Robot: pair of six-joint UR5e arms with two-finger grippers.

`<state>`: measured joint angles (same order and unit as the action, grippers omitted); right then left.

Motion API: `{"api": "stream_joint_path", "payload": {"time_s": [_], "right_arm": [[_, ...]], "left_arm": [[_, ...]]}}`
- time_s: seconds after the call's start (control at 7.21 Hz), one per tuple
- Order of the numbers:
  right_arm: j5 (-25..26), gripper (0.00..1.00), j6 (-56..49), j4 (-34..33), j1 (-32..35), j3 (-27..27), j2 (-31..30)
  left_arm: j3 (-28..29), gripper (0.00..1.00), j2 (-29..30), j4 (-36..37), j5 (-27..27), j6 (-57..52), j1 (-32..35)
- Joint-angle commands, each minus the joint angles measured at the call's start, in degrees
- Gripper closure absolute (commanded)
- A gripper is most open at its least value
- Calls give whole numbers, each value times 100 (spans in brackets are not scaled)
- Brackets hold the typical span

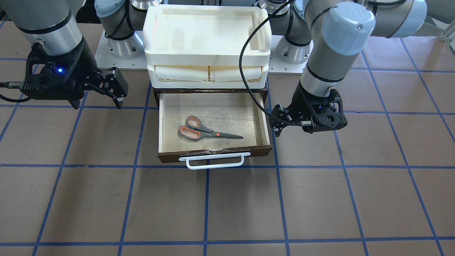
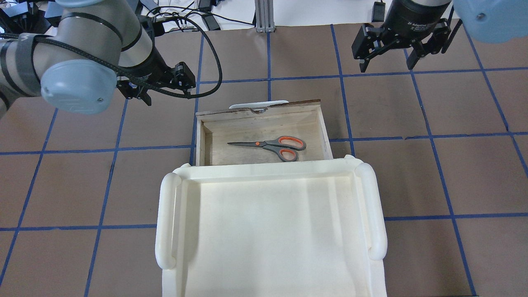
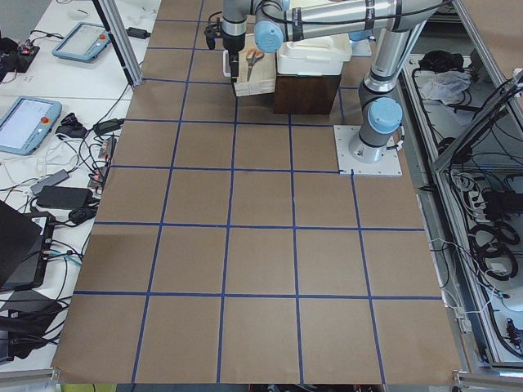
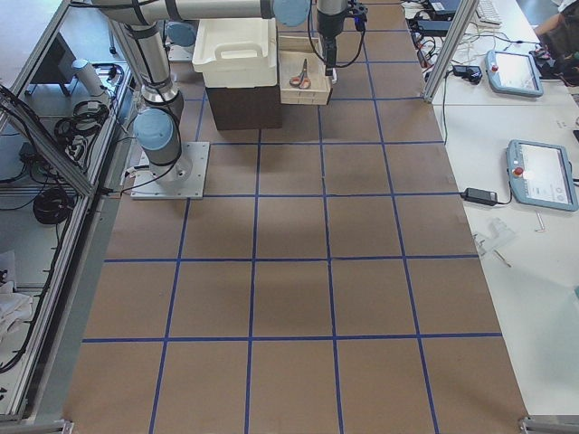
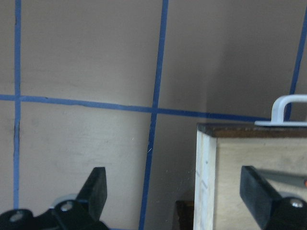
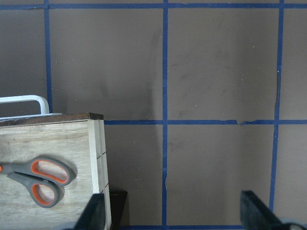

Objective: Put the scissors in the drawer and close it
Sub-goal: 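Move the left gripper over the drawer's white handle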

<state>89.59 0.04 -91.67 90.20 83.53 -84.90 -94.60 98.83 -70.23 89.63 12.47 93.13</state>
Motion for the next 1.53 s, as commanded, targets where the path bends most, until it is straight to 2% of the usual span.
{"api": "stream_joint_path", "payload": {"time_s": [0.0, 0.14, 0.42, 0.97, 1.39], "right_arm": [[-46, 0, 23, -52, -29, 23, 26], [-46, 0, 31, -79, -38, 119, 8], [-29, 0, 14, -745, -38, 338, -27], [6, 0, 32, -712, -99, 453, -80], [-29, 0, 49, -790, -82, 506, -133]], "left_arm": [[693, 0, 591, 185, 90, 754, 502], [993, 0, 906, 194, 116, 1131, 600], [1547, 0, 1504, 124, 238, 1135, 810], [2242, 0, 2340, -35, 301, 1600, 1031], [2507, 0, 2859, -8, 266, 1855, 1303]]}}
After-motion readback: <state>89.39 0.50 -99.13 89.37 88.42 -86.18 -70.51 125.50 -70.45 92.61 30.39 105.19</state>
